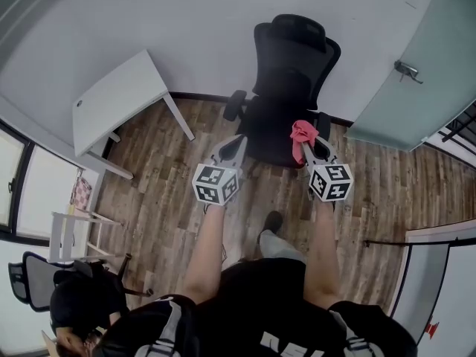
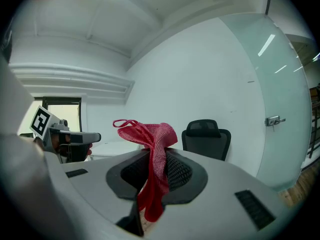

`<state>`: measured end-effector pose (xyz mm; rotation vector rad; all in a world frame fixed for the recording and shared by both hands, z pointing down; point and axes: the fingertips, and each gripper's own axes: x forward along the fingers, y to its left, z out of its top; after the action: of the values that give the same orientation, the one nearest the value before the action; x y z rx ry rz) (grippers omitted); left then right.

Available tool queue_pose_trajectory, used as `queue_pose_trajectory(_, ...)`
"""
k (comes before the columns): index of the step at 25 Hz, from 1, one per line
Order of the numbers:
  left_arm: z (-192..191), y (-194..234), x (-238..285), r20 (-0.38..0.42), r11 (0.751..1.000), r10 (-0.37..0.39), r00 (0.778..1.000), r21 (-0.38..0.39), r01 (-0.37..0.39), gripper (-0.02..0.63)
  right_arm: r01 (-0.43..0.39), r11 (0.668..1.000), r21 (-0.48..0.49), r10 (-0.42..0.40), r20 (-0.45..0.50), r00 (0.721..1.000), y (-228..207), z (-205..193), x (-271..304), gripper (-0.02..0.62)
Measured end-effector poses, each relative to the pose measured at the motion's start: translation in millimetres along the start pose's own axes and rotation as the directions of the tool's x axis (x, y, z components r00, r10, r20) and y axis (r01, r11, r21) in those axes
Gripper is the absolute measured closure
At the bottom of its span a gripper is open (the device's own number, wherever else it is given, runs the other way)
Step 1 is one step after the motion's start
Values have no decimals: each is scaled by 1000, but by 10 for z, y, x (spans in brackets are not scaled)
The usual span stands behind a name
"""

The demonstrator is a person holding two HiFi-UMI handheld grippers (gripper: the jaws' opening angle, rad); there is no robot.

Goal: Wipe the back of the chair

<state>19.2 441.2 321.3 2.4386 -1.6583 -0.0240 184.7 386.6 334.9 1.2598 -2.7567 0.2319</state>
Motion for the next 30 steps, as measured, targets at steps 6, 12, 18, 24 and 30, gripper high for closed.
queue_pose_trajectory(6,214,287,570,6,1000,6,1000,-5,-6,584,-24,1000,-9,23,-12,1000,-314,239,613,511)
queue_pose_trajectory(12,332,556,988,15,999,40,999,-13,-40,584,-47,999,-10,47,-21,999,-581,355,1088,511)
queue_pose_trajectory(18,396,681,1383,8,998,57,998,-10,-57,584,-46,999,13,46,-33,998,-916,420,1415,511)
queue_pose_trajectory(24,372,718,1708,-10,998,62,998,-10,-62,584,-39,998,44,41,-42,998,-1213,398,1648,511)
queue_pose_trajectory(30,211,968,1911,-43,996,73,996,-41,-75,584,-18,998,62,24,-85,996,-1338,214,1959,511)
